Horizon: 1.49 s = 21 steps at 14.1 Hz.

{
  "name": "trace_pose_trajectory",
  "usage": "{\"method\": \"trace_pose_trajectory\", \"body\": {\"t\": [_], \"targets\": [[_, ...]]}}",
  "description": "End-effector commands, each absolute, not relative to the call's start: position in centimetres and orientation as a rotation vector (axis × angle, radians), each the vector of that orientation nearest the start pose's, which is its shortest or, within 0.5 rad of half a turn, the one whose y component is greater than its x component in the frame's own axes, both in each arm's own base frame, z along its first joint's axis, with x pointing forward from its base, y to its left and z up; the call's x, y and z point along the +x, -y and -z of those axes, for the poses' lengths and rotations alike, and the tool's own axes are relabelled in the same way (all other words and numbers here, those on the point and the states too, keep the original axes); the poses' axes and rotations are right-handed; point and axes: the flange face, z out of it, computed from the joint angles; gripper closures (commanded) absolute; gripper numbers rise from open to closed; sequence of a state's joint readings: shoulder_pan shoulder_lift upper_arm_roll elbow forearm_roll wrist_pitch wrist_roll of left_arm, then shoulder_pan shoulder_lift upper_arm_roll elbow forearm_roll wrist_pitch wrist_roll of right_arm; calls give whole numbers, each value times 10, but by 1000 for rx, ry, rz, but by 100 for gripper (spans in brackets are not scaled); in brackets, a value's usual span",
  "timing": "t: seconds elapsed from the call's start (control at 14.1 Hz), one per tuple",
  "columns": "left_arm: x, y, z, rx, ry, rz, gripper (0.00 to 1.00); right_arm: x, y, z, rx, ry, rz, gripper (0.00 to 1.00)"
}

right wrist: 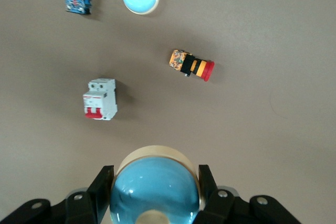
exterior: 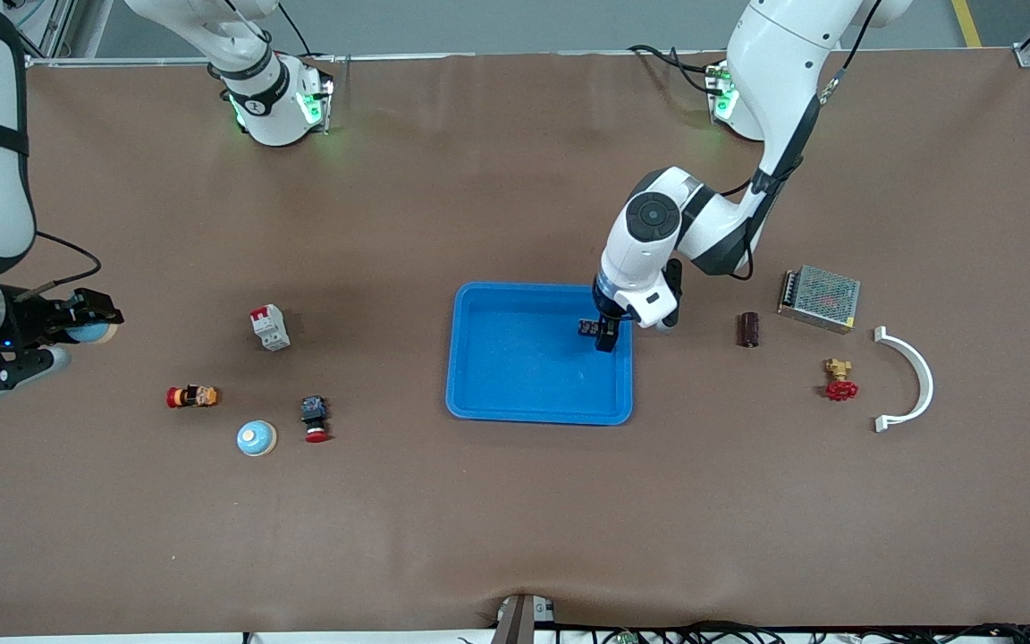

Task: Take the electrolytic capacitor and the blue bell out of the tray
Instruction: 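Lower the left gripper onto the second capacitor while the right gripper carries the bell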

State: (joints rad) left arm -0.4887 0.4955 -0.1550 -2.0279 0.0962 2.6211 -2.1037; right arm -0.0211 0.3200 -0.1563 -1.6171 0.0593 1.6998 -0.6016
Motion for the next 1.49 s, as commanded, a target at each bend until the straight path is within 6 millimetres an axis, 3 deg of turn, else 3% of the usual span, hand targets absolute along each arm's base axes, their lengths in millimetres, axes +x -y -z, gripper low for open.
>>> {"method": "trace_pose_trajectory", "body": {"t": [0.0,0.36,0.64,0.93,1.21,1.42], "targets": [[496,381,-214,-2449,2156,17,0,579,90,-409,-2968,647,-267,38],[494,392,-203,-2423,2170,6,0,546,92,-363,-2998,630,-170,38],[483,396,-176,-2413,2119,3,0,525,94,-326,-3026,619,-104,38],[478,398,-164,-2403,2100,64,0,520,93,-311,-3032,618,-92,38],[479,397,-166,-2407,2099,70,0,522,94,-307,-3041,619,-69,38],[480,395,-166,-2403,2103,72,0,512,92,-284,-3058,618,-30,38]]}}
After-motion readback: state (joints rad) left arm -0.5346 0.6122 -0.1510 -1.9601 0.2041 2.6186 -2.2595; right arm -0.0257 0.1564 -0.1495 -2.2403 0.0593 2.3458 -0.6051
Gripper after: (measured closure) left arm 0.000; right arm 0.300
